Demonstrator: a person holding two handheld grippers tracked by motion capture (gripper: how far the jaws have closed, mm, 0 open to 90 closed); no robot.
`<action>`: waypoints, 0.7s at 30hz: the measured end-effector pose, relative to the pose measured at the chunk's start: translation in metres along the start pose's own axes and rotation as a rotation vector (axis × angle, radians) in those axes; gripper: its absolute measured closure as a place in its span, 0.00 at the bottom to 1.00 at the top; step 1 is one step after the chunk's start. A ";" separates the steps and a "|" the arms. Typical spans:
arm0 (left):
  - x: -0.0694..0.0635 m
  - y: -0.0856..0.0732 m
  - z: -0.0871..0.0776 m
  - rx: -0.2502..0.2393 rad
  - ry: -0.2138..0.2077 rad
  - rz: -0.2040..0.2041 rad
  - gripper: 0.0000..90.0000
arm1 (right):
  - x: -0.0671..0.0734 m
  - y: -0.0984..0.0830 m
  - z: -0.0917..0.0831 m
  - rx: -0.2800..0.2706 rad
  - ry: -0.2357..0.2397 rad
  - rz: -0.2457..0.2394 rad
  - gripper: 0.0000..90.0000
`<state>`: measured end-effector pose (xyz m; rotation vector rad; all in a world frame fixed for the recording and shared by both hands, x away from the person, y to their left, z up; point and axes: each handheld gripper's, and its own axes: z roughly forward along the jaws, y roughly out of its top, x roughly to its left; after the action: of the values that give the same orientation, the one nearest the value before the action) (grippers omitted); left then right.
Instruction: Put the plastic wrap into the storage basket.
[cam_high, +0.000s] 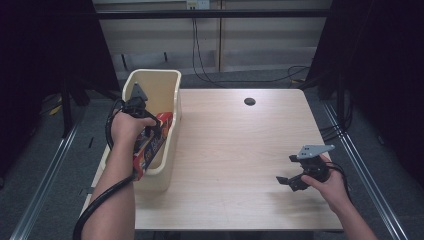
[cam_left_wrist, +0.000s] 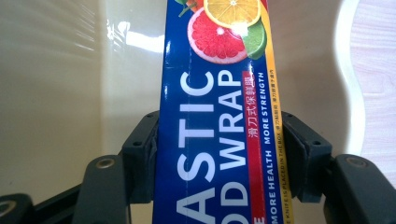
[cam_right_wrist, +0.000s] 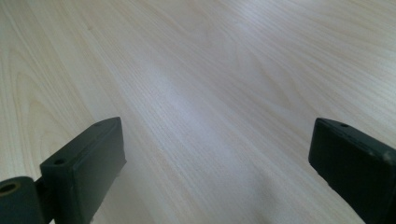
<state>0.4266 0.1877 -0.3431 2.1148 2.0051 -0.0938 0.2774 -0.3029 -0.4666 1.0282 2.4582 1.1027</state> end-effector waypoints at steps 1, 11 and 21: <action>0.001 0.000 0.000 0.001 -0.005 -0.001 0.44 | 0.000 0.000 -0.001 -0.003 -0.002 0.002 0.04; -0.001 0.000 0.001 0.018 0.006 0.004 0.43 | 0.000 0.000 0.000 -0.002 -0.001 0.001 0.04; -0.005 0.001 -0.024 -0.073 -0.027 0.017 0.40 | 0.000 0.000 -0.001 -0.004 -0.001 0.004 0.04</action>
<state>0.4248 0.1879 -0.3188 2.0740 1.9448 -0.0450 0.2772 -0.3037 -0.4658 1.0324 2.4534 1.1066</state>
